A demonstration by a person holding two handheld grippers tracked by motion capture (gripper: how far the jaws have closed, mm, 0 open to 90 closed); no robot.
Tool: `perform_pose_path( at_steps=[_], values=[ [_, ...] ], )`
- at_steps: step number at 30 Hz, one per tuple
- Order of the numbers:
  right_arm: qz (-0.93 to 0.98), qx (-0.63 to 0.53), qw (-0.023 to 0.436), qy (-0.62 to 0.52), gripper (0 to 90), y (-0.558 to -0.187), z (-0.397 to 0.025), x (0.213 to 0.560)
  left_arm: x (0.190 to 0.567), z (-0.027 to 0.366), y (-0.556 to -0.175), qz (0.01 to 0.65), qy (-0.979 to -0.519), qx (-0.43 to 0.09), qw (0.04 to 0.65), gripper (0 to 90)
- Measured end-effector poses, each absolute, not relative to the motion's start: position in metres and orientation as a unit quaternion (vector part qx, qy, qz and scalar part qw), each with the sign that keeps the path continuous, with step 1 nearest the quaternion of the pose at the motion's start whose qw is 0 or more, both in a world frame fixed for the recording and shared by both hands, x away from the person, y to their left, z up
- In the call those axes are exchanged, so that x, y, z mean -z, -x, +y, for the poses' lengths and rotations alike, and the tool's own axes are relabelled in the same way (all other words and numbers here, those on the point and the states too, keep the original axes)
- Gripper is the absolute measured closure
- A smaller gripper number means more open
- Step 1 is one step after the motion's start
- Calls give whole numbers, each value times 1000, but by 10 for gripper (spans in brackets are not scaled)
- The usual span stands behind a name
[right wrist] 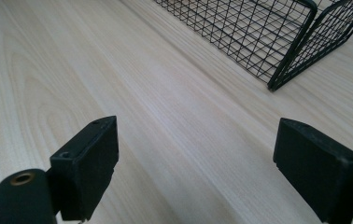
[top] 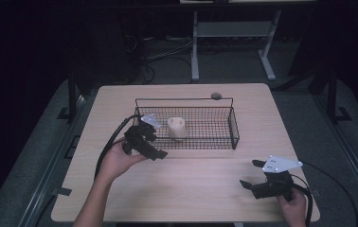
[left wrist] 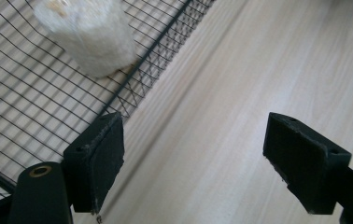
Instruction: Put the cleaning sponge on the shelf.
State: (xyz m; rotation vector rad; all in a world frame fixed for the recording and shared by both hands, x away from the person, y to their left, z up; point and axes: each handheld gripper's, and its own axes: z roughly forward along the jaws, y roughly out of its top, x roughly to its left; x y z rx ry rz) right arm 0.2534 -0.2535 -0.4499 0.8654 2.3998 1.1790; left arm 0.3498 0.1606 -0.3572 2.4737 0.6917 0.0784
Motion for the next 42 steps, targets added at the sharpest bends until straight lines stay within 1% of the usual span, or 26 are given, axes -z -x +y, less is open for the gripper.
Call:
perform_pose_path(
  at_steps=[11, 30, 42],
  values=[
    [846, -405, 165, -306, 136, -256, -249, 452, 371, 171, -329, 255, -925, -25, 281, 185],
    [842, -403, 168, -317, 136, -257, -252, 453, 380, 197, -297, 256, -922, -30, 290, 184],
    [842, -400, 166, -321, 135, -257, -252, 456, 399, 224, -277, 281, -913, -33, 295, 183]
  ],
)
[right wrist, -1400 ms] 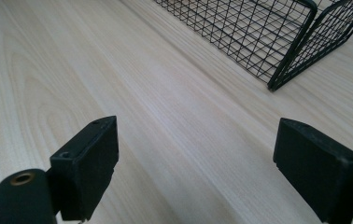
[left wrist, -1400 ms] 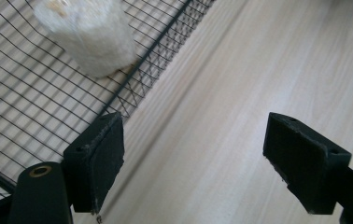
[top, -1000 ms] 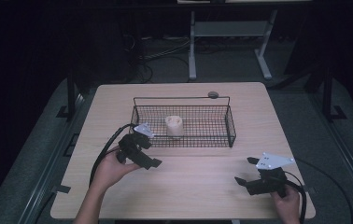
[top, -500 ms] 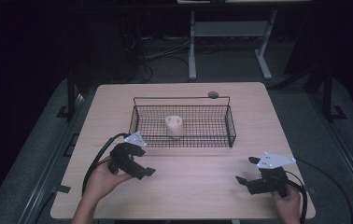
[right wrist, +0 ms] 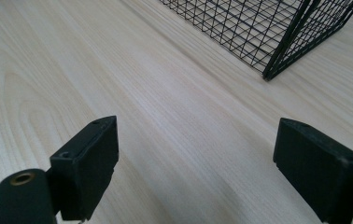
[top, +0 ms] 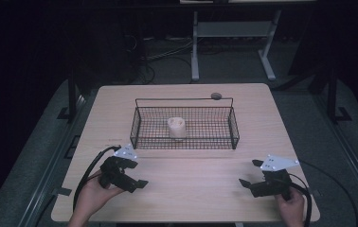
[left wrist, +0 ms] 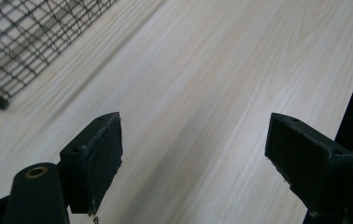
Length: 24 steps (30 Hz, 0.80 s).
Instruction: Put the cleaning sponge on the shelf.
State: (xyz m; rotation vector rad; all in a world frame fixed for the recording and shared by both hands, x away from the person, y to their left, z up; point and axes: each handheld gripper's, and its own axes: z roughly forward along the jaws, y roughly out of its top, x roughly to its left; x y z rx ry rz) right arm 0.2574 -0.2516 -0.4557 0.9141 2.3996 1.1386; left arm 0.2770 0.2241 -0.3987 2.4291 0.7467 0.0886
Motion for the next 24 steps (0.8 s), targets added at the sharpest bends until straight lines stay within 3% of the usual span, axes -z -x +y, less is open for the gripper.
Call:
perform_pose_path(
  at_steps=[18, 24],
  values=[
    [840, -403, 159, -327, 135, -254, -253, 458, 413, 253, -245, 299, -909, -79, 278, 184],
    [838, -407, 159, -328, 136, -253, -255, 457, 420, 264, -240, 310, -898, -82, 301, 185]
  ],
)
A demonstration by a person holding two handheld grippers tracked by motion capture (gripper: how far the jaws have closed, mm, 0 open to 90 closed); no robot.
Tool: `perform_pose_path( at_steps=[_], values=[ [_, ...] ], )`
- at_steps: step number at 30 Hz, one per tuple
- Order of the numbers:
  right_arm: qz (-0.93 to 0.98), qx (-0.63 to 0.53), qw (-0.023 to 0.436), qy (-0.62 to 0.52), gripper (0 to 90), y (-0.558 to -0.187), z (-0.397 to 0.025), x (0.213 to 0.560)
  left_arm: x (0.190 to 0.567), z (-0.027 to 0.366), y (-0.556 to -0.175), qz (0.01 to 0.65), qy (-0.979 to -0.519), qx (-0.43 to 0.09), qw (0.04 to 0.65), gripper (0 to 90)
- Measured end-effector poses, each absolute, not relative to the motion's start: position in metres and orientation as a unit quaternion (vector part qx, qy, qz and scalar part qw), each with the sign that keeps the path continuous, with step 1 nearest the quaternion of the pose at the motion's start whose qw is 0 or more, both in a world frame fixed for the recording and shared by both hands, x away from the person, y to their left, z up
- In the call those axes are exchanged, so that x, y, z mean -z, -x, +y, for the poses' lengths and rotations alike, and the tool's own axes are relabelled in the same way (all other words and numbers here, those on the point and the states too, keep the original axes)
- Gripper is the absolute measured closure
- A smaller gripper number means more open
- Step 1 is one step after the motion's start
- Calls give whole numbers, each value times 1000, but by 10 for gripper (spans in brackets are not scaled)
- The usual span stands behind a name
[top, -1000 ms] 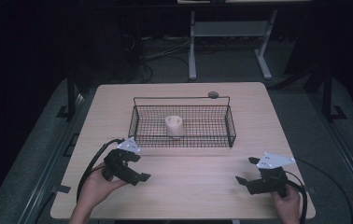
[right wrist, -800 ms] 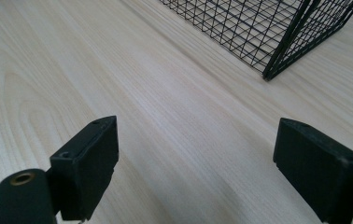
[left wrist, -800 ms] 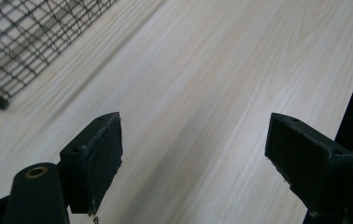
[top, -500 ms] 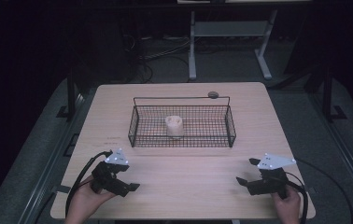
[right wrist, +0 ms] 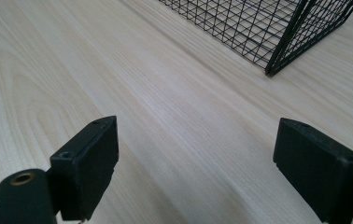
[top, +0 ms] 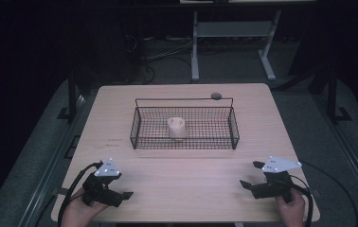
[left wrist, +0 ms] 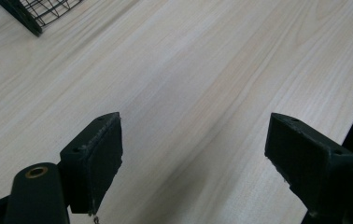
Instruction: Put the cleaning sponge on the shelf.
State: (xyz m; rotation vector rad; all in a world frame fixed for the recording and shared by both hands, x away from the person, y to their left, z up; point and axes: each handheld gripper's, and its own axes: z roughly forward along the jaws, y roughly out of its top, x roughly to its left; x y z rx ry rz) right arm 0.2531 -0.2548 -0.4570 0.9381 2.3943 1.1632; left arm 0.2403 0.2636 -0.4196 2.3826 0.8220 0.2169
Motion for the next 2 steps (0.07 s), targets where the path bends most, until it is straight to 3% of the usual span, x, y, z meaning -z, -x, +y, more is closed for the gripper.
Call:
perform_pose_path(
  at_steps=[2],
  values=[
    [838, -407, 159, -328, 135, -253, -255, 457, 421, 264, -240, 307, -898, -83, 305, 185]
  ],
)
